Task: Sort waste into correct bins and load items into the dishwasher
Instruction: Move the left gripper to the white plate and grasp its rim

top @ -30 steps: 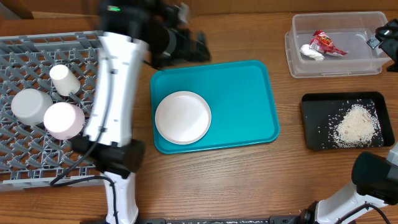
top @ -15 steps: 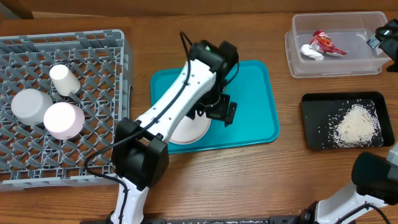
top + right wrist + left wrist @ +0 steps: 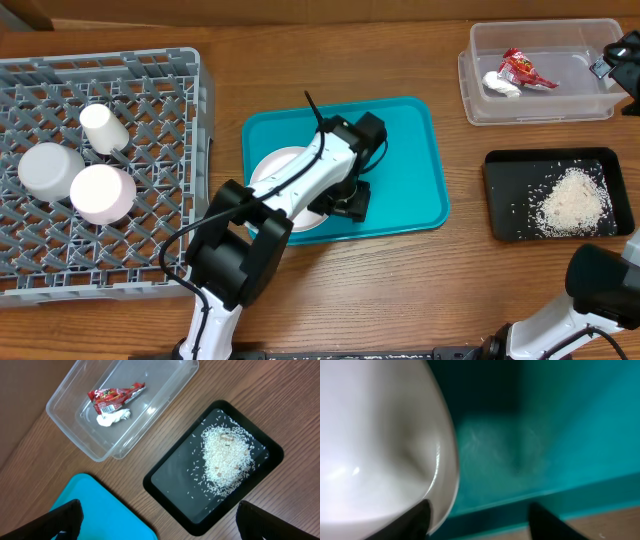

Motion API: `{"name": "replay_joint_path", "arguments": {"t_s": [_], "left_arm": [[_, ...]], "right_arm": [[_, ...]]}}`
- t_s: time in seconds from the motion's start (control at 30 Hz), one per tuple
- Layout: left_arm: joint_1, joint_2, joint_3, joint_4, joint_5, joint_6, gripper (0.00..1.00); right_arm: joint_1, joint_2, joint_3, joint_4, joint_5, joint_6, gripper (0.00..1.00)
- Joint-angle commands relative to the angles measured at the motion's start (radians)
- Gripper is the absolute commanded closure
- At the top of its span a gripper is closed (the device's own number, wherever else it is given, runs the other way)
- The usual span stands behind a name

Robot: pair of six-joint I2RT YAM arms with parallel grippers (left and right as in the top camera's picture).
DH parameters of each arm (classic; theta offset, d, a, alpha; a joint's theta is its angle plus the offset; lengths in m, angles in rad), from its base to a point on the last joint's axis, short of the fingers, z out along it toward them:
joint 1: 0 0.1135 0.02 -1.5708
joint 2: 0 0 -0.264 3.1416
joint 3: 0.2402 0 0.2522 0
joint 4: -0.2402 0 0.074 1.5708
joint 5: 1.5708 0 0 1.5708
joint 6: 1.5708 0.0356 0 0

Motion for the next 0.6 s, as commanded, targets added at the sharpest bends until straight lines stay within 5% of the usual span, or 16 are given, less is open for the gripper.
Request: {"name": "replay_joint_path", "arguments": {"t_s": [0.0, 0.23, 0.57], "left_arm": [[-0.024, 0.003, -0.054, 0.035, -0.098, -0.063, 0.49], [-0.024, 0.003, -0.084, 0.116, -0.211, -0.074, 0.55], [-0.023, 0.003, -0.084, 0.179, -0.299, -0.071, 0.96]], "right_arm": [[0.001, -0.006, 0.008, 0.003, 0.003, -0.007, 0.00], [0.001, -0.006, 0.008, 0.003, 0.003, -0.007, 0.00], [0.001, -0.006, 0.008, 0.003, 0.003, -0.007, 0.00]]}}
